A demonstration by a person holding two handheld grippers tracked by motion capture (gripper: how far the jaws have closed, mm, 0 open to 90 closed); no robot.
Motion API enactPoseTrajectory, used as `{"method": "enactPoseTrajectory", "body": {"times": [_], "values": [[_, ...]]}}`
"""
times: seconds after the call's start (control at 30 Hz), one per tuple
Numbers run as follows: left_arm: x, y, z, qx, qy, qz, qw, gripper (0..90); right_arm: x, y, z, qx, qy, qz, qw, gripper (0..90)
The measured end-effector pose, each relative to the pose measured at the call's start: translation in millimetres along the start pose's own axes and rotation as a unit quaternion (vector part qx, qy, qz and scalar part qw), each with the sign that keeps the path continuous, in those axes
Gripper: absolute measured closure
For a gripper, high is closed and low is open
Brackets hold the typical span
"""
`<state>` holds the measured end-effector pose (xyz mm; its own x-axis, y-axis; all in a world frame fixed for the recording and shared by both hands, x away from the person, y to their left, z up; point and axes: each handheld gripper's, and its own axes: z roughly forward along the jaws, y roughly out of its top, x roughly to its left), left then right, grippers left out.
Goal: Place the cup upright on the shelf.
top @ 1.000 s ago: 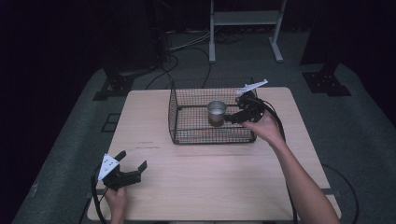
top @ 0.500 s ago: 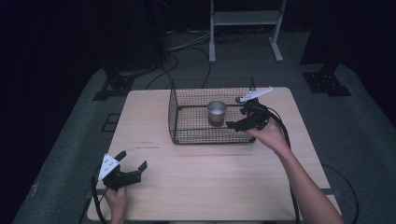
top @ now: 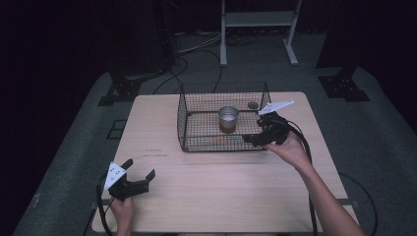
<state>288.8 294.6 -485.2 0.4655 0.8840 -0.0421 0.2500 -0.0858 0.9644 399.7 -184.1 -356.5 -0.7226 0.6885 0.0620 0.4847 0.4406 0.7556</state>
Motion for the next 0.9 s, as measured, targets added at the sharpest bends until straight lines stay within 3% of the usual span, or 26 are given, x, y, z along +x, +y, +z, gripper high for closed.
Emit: {"method": "enactPoseTrajectory", "body": {"times": [0.17,0.47,0.9], "values": [[-0.2,0.0,0.0,0.0,0.0,0.001,1.0,0.0,0.7,-10.2,-2.5,-0.001,-0.001,-0.005,1.0,13.0],[-0.6,-0.1,0.1,0.0,0.0,0.0,1.0,0.0,-1.0,-30.9,-11.2,0.0,0.001,0.013,0.9999,13.0],[-1.0,-0.1,0.4,0.0,0.0,-0.001,1.0,0.0,0.3,-53.2,-18.1,-0.004,0.005,0.021,0.9998,12.9]]}}
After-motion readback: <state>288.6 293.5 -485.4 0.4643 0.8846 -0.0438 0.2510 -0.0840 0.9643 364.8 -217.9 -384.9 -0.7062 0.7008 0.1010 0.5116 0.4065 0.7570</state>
